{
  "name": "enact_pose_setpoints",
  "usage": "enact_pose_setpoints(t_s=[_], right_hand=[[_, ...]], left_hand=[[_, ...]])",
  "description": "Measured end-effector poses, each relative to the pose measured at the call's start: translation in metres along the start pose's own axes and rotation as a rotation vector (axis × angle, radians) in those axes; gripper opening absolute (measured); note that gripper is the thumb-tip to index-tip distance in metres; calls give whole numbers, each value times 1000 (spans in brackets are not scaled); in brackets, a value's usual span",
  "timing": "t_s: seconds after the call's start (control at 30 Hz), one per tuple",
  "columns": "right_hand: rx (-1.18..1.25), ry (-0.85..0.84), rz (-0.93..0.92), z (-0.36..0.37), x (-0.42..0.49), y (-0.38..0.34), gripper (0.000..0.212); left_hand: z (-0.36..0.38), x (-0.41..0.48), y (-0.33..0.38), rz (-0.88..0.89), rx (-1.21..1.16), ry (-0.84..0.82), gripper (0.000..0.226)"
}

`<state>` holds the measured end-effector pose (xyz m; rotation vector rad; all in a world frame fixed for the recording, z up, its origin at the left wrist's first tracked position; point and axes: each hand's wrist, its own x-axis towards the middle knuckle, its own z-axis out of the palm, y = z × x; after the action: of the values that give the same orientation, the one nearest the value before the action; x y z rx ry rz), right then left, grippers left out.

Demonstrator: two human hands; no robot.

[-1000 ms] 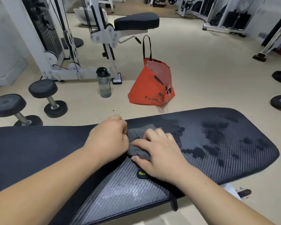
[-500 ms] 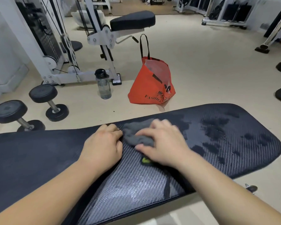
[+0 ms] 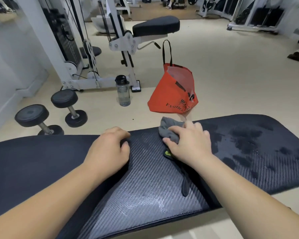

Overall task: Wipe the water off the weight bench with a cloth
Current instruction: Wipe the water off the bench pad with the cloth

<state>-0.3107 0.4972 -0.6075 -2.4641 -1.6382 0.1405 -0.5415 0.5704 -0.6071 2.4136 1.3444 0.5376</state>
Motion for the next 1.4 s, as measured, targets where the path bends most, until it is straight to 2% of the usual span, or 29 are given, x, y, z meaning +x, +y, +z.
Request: enact_pose_setpoints(t_s=[0.03,0.1,0.27,0.3,0.37,0.5,0.53,0.6,0.7,0.77,0.83,0.93,1.0,1.07,1.13,1.2,1.3,1.33,1.4], right_hand=[[-43,38,66,3,4,-6,41],[-87,77,64,12,5,-31,40],[62,-44,-450,22,-20,-99,43],[73,-81,-496,17,-17,-98,43],[67,-89,-417,9,-3,-79,45],[-67,6,28,0,20,-19,43],[-77,8,80,-1,18,-12,44],[-65,-22,18,-3,4,-11,45],[14,-104,-303,-7,-43,-9,50],[43,-150,-374,-13,-60,14,50],[33,-94,-266,-18,-59,51,48],[-50,66,26,-22,-59,85,43],[-88,109,-38,-14,-69,76,43],[-18,19,-266,-6,-87,53,44],[53,-96,-358,-13,-91,50,45],[52,-80,-240,-23,-76,74,48],[-48,14,60,-33,-66,104,44],[-72,29,74,-32,-67,102,43],[-55,12,-72,-27,-80,88,42]], left_hand=[[-4,-7,-5,-5,8,15,27],[-9,-20,-11,-1,23,-2,25],[-23,-26,-19,-35,23,66,17],[-25,-26,-19,-42,21,77,15],[-27,-27,-16,-49,8,83,13],[-20,-26,-2,-30,-29,35,23],[-16,-25,3,-15,-42,26,24],[-7,-22,17,39,-55,3,24],[8,-18,40,107,-69,-19,19],[18,-16,56,122,-96,-16,16],[29,-16,70,146,-107,-27,15],[45,-15,92,178,-132,-45,16],[53,-14,105,188,-141,-48,18],[55,-15,114,181,-154,-39,20],[54,-14,115,182,-151,-23,22],[53,-13,114,202,-130,-24,22],[53,-12,115,207,-132,-24,20],[54,-11,118,210,-136,-23,20],[56,-7,126,221,-138,-34,20]])
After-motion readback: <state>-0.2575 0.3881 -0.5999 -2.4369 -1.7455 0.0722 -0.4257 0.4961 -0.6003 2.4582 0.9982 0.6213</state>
